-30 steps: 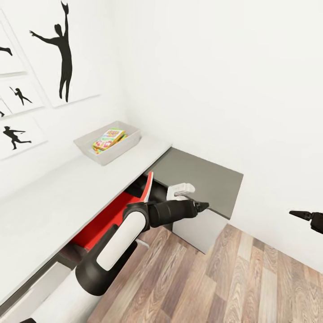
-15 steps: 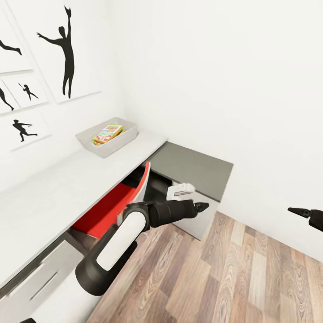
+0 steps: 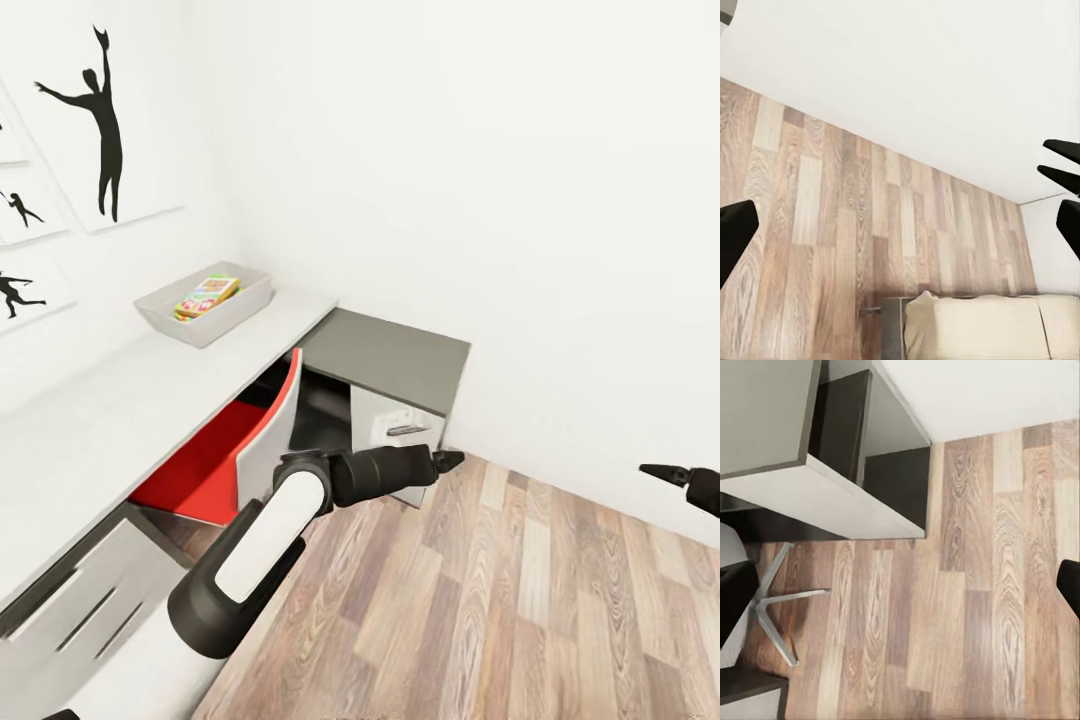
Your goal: Put all the toys in the child's room - the three board games (two on the bed and one on the table), the two jigsaw puzzles on the table, and the tennis ball on the table - inside the toy box on the table in the child's room.
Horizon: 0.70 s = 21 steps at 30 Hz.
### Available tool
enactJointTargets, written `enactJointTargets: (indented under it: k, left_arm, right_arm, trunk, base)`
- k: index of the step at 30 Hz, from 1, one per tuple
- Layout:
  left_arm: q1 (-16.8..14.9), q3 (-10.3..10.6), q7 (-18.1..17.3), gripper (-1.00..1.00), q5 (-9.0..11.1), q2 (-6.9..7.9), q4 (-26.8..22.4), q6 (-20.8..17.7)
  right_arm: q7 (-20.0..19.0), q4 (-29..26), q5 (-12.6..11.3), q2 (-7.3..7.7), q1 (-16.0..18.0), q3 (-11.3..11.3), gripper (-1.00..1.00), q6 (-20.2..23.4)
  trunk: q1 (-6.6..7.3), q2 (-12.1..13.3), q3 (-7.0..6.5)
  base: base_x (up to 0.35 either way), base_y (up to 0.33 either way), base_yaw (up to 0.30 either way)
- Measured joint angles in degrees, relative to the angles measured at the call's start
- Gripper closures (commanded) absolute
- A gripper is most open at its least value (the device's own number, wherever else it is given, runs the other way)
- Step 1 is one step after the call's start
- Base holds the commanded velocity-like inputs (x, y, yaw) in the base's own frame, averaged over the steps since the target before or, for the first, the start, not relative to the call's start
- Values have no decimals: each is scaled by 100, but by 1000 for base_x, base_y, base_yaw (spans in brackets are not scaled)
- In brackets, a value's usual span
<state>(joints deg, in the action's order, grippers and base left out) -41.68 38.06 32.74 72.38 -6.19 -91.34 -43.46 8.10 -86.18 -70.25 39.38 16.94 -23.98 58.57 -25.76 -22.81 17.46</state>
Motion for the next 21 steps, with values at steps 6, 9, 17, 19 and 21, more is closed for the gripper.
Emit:
enactJointTargets:
  k: [6,9,17,19,21]
  left_arm:
    - [141,-41,-37,-100,-33,13,869,86]
    - [191,-52,-48,-100,-43,25,1252,184]
    - [721,-175,-110,-100,-81,412,2134,811]
    - [900,-206,-158,-100,-85,564,2248,971]
    - [984,-221,-181,-100,-78,637,2292,1036]
  right_arm:
    - [77,241,39,-226,-49,522,-100,119]
    - [102,312,142,-302,-81,832,-100,122]
    - [129,406,721,-418,-232,1716,-100,123]
    - [131,415,834,-468,-250,1879,-100,122]
    - [131,418,884,-505,-255,1941,-100,123]
  trunk:
    - [7,0,-32]
    - [1,1,-52]
    - [1,0,-101]
    - [1,0,-115]
    - [1,0,-128]
  base:
    - [-57,0,-238]
    - [-14,0,-234]
    - [-6,1,-230]
    - [-29,42,-223]
    - [-46,78,-222]
